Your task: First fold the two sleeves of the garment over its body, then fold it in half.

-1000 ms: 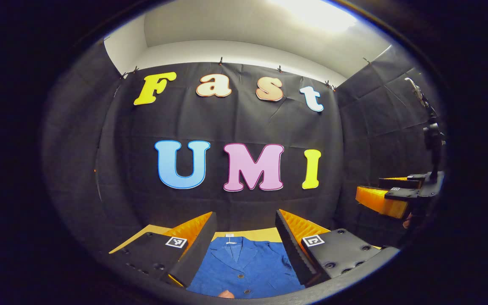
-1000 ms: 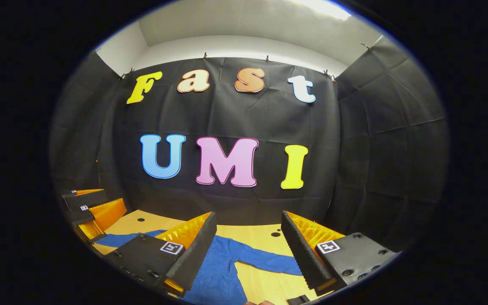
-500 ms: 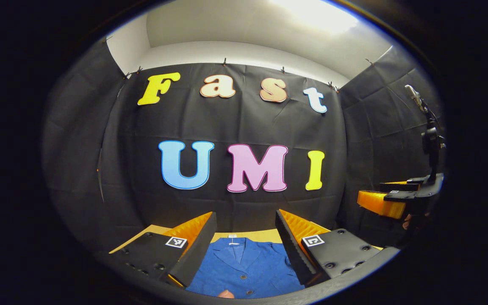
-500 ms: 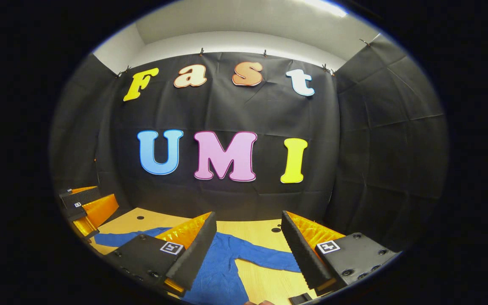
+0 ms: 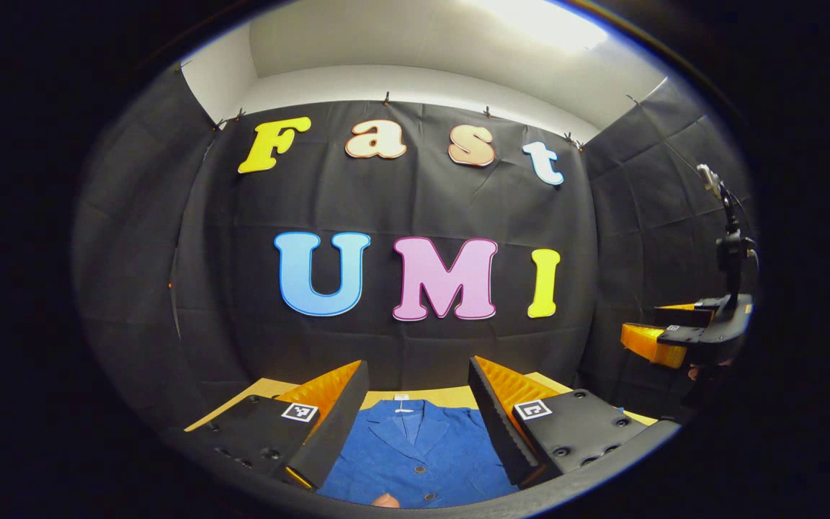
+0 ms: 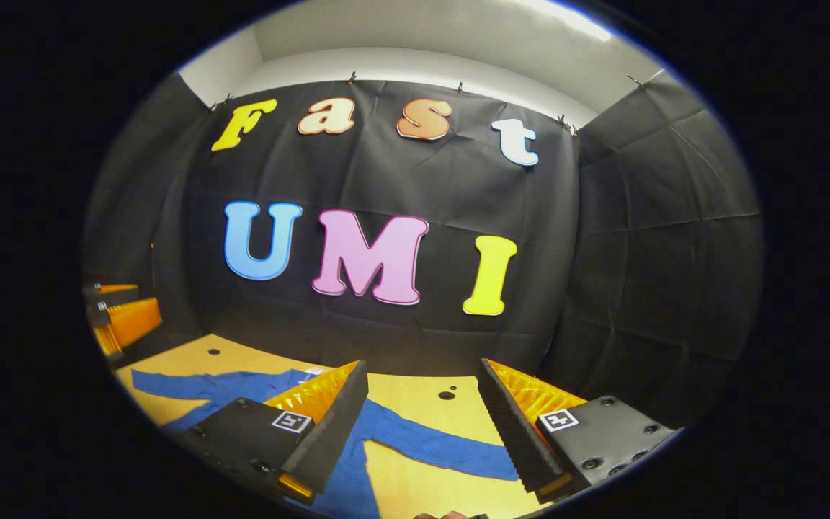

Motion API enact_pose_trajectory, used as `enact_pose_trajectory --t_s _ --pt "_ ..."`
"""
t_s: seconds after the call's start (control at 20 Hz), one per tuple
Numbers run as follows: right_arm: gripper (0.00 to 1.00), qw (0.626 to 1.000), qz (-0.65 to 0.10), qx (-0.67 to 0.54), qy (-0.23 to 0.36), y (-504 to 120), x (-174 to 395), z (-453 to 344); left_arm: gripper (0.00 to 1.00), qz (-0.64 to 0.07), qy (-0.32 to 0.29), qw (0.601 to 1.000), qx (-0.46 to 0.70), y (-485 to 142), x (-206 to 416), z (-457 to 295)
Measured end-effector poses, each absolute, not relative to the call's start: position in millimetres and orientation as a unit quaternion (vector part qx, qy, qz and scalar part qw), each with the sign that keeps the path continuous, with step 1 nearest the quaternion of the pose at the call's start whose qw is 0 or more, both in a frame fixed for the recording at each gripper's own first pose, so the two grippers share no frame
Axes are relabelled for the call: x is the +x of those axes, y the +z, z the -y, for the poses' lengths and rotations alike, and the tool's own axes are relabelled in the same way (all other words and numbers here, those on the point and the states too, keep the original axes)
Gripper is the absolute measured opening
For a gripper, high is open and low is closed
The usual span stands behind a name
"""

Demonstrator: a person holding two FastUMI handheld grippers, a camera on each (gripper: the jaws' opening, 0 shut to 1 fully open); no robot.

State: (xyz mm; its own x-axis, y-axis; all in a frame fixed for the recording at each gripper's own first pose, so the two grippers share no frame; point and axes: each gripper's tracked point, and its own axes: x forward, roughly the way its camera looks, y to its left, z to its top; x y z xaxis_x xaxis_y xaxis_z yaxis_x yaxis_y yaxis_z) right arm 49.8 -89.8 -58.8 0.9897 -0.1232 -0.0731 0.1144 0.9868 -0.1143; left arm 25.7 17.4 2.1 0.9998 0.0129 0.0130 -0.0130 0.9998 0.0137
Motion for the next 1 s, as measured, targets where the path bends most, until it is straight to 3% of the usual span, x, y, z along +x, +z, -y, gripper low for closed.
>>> enact_pose_trajectory --t_s 0.4,0.45,0.5,0.75,1.0 --pt "0.89 0.981 -0.163 -0.030 -0.097 -186.8 88.4 205.2 0.81 -0.018 0.033 0.999 0.002 -9.5 57.6 -4.6" --pt "0.98 0.978 -0.182 -0.020 -0.098 -206.7 95.4 217.9 0.81 -0.030 0.041 0.999 0.001 -13.9 64.2 -1.2" --pt "0.98 0.973 -0.206 -0.010 -0.103 -231.1 101.8 233.0 0.81 -0.038 0.051 0.998 -0.003 -14.8 71.3 1.2" --pt "0.99 0.932 -0.341 0.051 -0.113 -358.0 119.6 285.5 0.81 -0.056 0.095 0.994 0.010 -9.4 104.3 15.5" --pt "1.00 0.890 -0.431 0.073 -0.132 -430.0 115.3 315.2 0.81 -0.080 0.127 0.989 0.012 -12.4 120.4 32.4"
